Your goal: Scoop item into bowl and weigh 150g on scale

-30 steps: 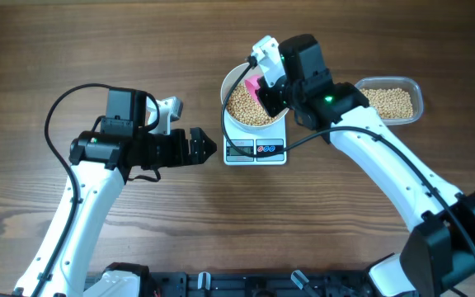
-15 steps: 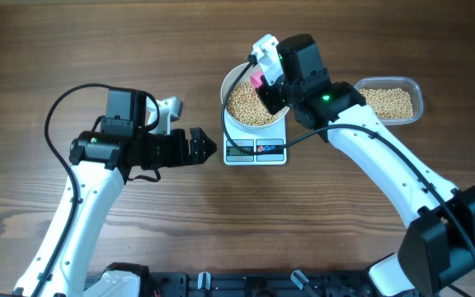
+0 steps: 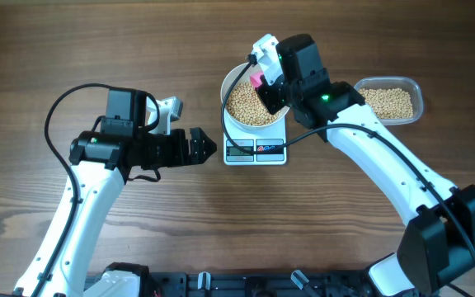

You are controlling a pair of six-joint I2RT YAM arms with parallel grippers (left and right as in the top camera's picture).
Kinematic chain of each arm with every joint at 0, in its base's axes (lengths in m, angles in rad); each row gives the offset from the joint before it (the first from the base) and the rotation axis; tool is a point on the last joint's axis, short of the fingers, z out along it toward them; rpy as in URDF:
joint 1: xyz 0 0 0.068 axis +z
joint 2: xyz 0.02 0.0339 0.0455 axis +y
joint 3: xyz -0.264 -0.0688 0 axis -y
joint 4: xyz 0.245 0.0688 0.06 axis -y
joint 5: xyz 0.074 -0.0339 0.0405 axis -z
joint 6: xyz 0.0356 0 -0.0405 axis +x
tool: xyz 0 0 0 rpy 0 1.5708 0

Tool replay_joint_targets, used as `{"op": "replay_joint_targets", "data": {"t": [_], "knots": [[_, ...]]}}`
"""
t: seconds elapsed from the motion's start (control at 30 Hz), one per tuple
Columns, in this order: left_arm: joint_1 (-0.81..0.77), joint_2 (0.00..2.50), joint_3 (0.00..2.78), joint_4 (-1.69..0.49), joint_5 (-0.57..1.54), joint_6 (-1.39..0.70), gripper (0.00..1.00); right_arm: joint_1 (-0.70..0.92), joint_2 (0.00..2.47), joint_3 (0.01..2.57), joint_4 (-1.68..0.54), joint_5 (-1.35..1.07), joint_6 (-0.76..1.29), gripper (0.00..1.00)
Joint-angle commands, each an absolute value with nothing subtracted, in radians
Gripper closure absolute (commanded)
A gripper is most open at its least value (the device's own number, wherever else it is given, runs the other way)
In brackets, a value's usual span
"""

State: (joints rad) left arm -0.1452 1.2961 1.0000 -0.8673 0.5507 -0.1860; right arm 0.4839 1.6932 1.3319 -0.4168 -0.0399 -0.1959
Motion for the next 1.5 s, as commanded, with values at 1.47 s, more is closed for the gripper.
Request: {"op": "replay_joint_targets", "data": {"t": [1.47], "knots": [[-0.149,1.295,1.021,-0.864,0.563,-0.188,0.00,0.487,1.731,1.333,-0.431,-0.159,0.056,0.96]]}}
